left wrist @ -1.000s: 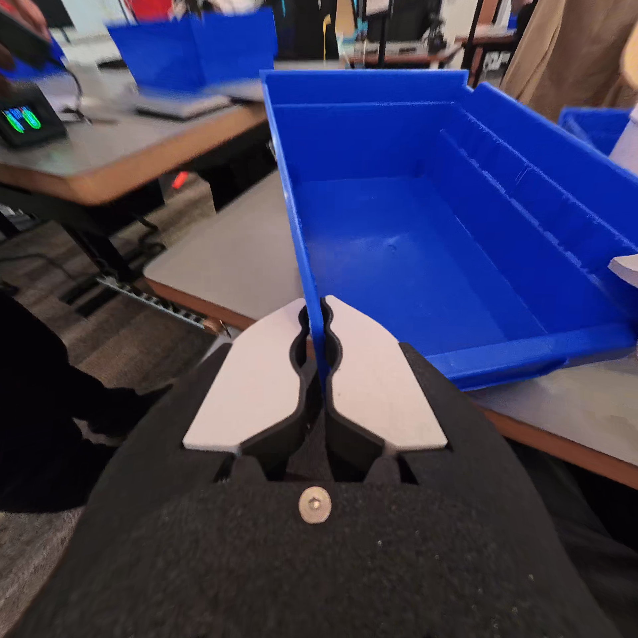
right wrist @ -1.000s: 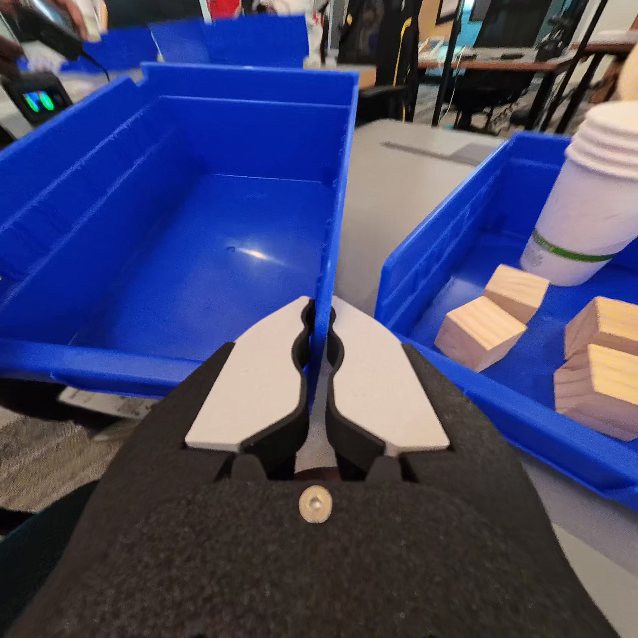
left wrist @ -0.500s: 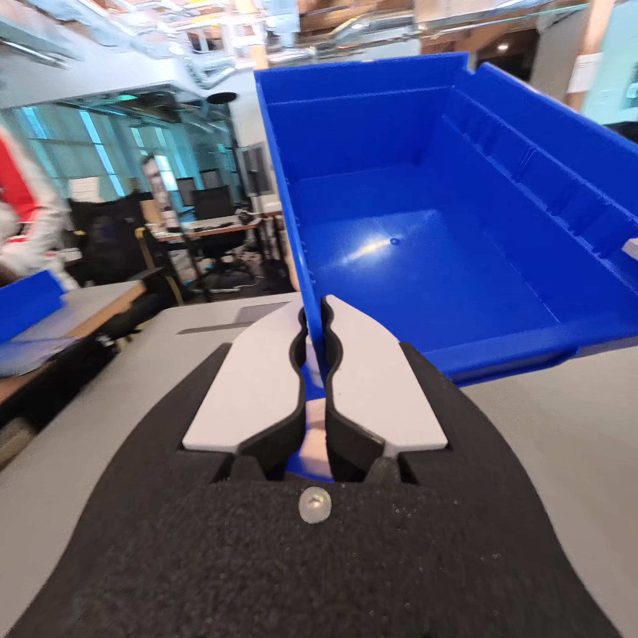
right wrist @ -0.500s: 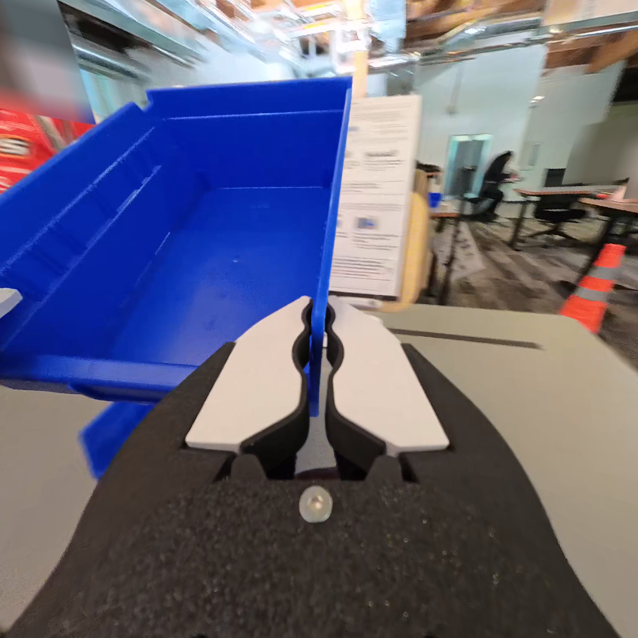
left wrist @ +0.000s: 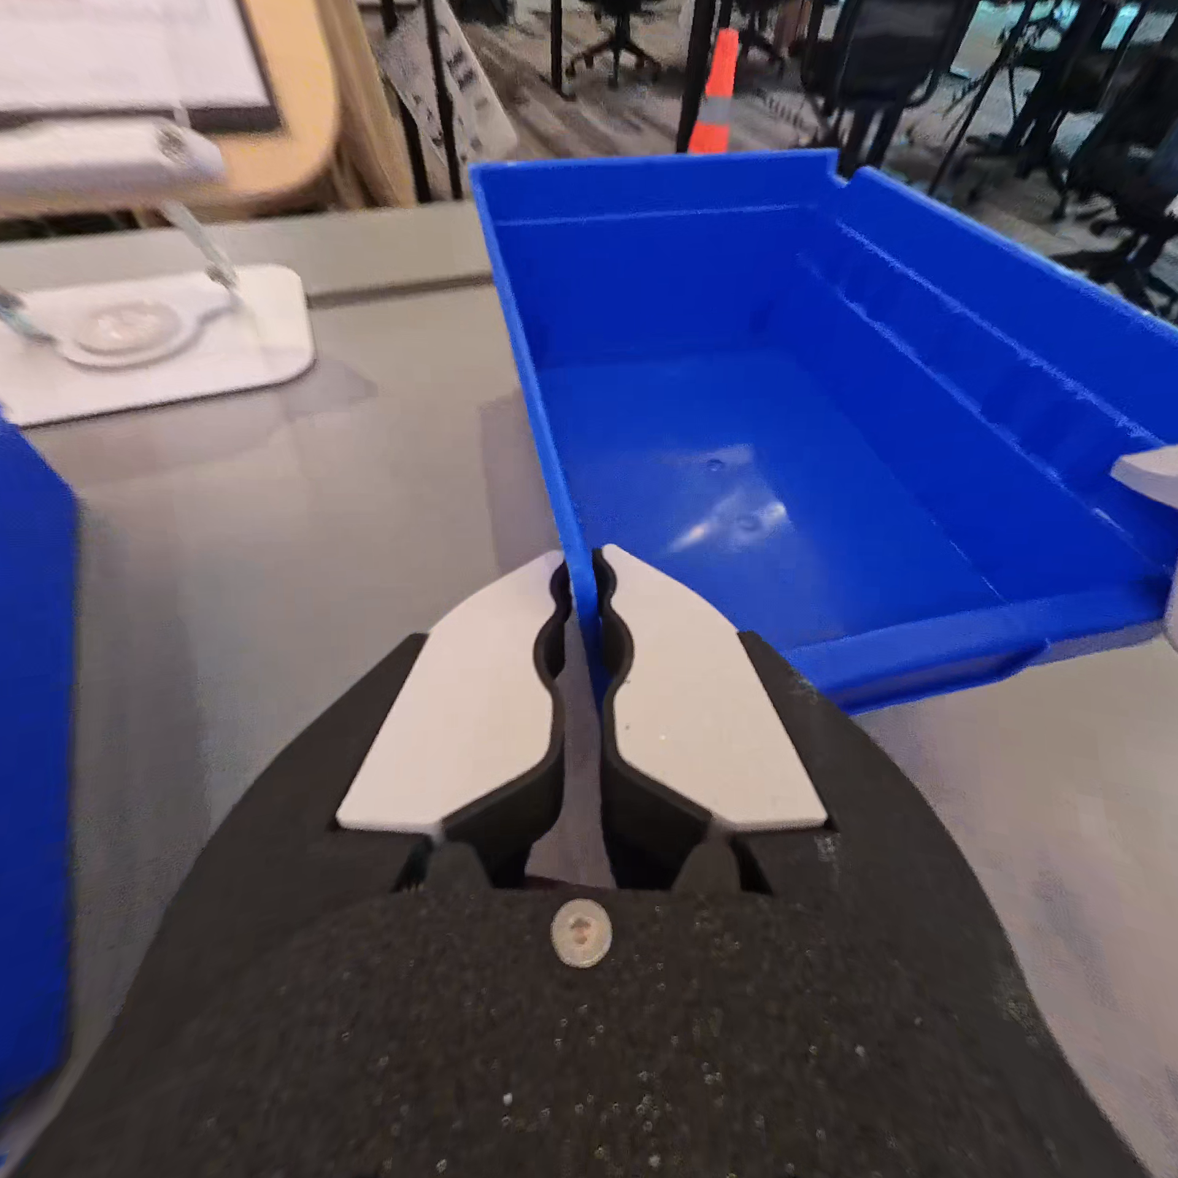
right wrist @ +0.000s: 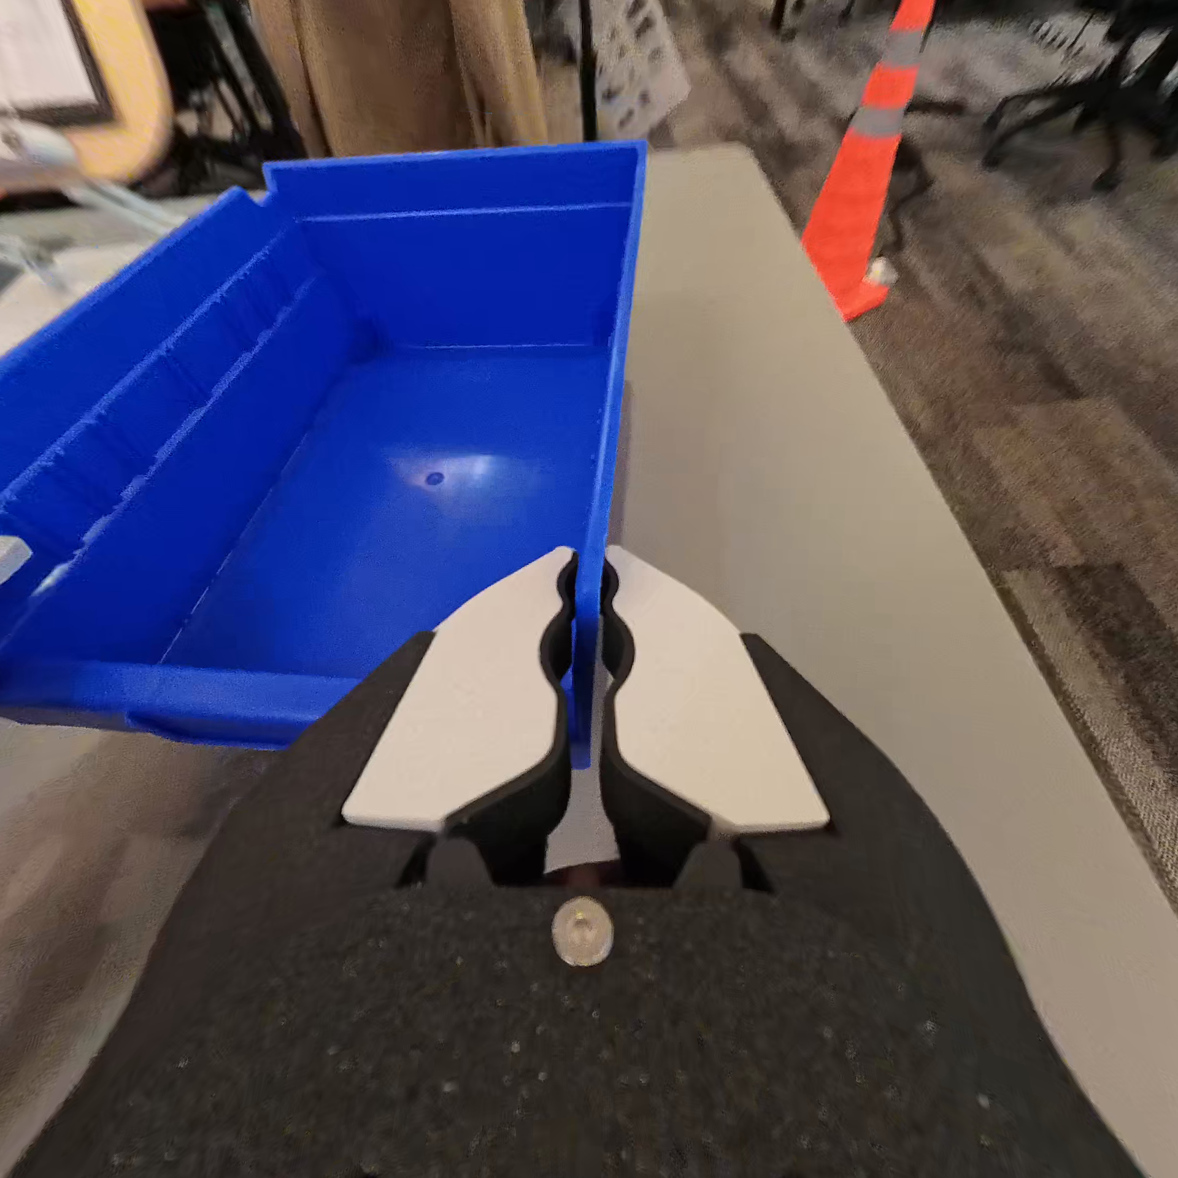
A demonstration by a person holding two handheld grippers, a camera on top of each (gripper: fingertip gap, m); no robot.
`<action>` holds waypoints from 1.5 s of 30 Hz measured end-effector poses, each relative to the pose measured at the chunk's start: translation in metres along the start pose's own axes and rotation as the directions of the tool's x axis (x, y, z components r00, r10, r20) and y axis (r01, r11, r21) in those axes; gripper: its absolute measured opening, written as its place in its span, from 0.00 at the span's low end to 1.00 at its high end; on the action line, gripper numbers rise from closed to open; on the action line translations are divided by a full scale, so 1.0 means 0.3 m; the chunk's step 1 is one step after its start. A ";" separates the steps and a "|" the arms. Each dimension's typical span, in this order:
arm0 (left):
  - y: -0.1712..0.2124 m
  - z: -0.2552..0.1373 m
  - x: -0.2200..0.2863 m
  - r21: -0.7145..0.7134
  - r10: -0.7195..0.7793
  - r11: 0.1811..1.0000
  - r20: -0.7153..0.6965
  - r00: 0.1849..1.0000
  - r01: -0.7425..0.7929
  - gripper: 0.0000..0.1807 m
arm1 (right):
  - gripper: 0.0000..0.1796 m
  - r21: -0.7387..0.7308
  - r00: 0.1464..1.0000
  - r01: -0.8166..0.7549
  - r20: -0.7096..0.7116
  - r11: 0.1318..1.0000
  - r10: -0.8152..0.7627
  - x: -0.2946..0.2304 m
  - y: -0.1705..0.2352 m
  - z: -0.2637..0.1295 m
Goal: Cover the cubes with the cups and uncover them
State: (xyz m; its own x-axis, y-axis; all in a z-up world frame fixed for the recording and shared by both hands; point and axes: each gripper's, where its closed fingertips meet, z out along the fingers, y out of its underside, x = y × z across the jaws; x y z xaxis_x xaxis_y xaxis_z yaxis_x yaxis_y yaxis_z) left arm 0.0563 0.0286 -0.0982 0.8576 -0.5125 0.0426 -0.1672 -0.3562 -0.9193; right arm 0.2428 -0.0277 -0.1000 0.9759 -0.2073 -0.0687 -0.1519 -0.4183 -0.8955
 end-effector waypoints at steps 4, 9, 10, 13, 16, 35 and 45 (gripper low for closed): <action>0.098 0.042 0.118 -0.034 0.012 0.999 -0.036 0.999 -0.013 0.08 | 0.02 -0.051 0.998 -0.049 0.036 0.997 0.051 0.110 0.065 0.068; 0.096 0.047 0.145 -0.032 0.007 0.999 -0.084 0.996 -0.009 0.16 | 0.02 -0.022 0.999 -0.011 0.042 1.000 0.012 0.115 0.064 0.071; 0.097 0.043 0.142 -0.049 -0.015 0.999 -0.107 0.994 0.010 0.19 | 0.05 -0.014 1.000 0.006 0.015 1.000 -0.006 0.125 0.059 0.067; 0.061 -0.049 0.081 -0.036 0.016 0.999 -0.144 0.989 -0.022 0.29 | 0.18 0.039 0.992 0.032 -0.125 0.999 -0.027 0.173 -0.003 -0.004; -0.013 -0.246 -0.104 0.036 0.061 0.998 -0.131 0.989 -0.057 0.29 | 0.18 0.179 0.989 0.077 -0.138 0.981 -0.052 0.078 -0.140 -0.139; 0.266 -0.553 -1.139 -0.035 -0.001 0.999 0.384 0.923 0.015 0.04 | 0.06 0.037 0.919 0.134 0.369 0.990 -0.138 -1.280 0.205 0.025; 0.260 -0.646 -1.310 -0.019 -0.050 0.998 0.459 0.887 0.066 0.02 | 0.02 0.054 0.932 0.069 0.354 0.996 -0.083 -1.485 0.205 0.023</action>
State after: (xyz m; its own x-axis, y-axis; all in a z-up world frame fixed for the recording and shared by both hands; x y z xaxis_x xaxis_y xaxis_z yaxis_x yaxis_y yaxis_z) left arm -0.3880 0.0509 -0.1108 0.9923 -0.0787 -0.0959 -0.1197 -0.4035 -0.9071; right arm -0.2004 0.0450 -0.1275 0.9773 0.1543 -0.1449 -0.0759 -0.3833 -0.9205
